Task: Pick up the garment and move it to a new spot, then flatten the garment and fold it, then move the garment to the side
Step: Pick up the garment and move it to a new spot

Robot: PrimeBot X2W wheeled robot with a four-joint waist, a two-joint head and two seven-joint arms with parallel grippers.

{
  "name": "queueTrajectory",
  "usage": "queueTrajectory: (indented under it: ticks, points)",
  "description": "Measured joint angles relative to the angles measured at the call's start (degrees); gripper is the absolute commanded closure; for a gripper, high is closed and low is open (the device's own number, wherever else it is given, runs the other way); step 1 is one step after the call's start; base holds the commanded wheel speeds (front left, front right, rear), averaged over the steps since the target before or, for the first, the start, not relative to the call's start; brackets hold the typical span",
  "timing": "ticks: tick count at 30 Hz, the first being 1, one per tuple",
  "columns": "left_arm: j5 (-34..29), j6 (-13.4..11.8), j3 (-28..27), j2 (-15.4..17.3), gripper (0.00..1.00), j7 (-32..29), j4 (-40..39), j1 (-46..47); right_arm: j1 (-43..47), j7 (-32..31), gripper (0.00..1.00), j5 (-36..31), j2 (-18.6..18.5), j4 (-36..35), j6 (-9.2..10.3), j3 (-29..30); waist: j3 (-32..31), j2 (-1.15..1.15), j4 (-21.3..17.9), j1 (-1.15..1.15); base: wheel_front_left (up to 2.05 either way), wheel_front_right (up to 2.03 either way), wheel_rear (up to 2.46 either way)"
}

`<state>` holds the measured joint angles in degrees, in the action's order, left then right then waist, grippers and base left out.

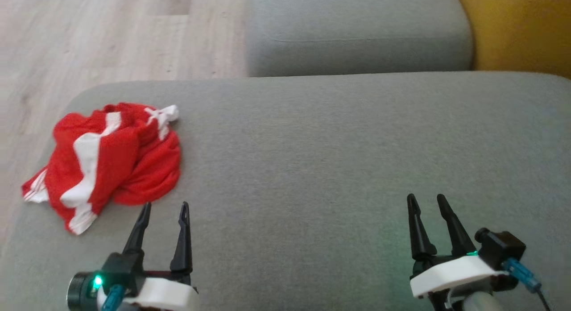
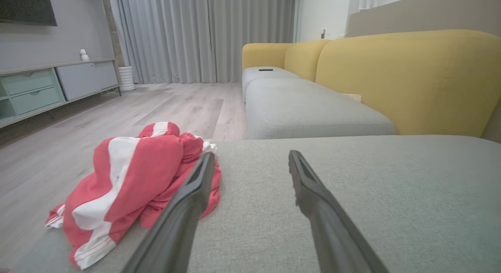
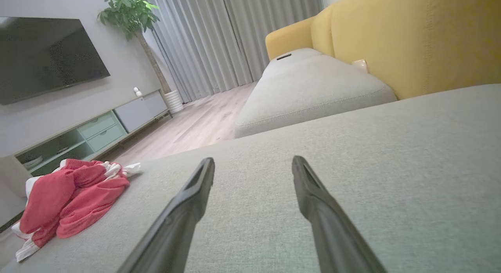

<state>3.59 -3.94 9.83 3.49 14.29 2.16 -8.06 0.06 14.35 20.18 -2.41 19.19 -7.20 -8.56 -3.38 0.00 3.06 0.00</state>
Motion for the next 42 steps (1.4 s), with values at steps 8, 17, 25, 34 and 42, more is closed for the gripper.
queueTrajectory:
  ticks: [8,17,25,34,42]
  points:
    - [-0.5,0.5,-3.3,0.0,0.0,0.0,0.2,-0.1,0.2,0.0,0.0,1.9,-0.1,0.0,0.0,-3.4,-0.5,0.0,6.9,0.0,0.0,0.0,0.0]
    - [-0.9,1.0,-6.0,0.1,0.0,0.0,0.8,-0.4,0.2,0.0,0.0,4.0,-0.1,0.1,0.0,-8.5,-1.0,0.0,14.7,0.0,0.0,0.0,0.0]
    - [-1.0,2.0,-8.2,0.5,0.0,0.0,1.4,-1.3,0.2,0.0,0.0,4.7,-0.1,0.1,0.0,-10.2,-1.2,0.0,18.1,-0.01,0.0,0.0,0.0]
    - [-3.1,5.7,-7.7,4.8,0.0,0.0,4.7,1.5,-0.5,0.0,0.0,3.3,-0.1,0.2,0.0,-9.0,2.2,0.0,16.0,0.0,0.0,0.0,0.0]
    - [-4.7,11.0,-1.8,12.6,0.0,-1.5,14.9,20.0,-4.6,0.0,0.0,0.8,-0.2,-0.1,0.0,-5.7,8.6,0.0,13.5,0.02,0.0,0.0,0.0]
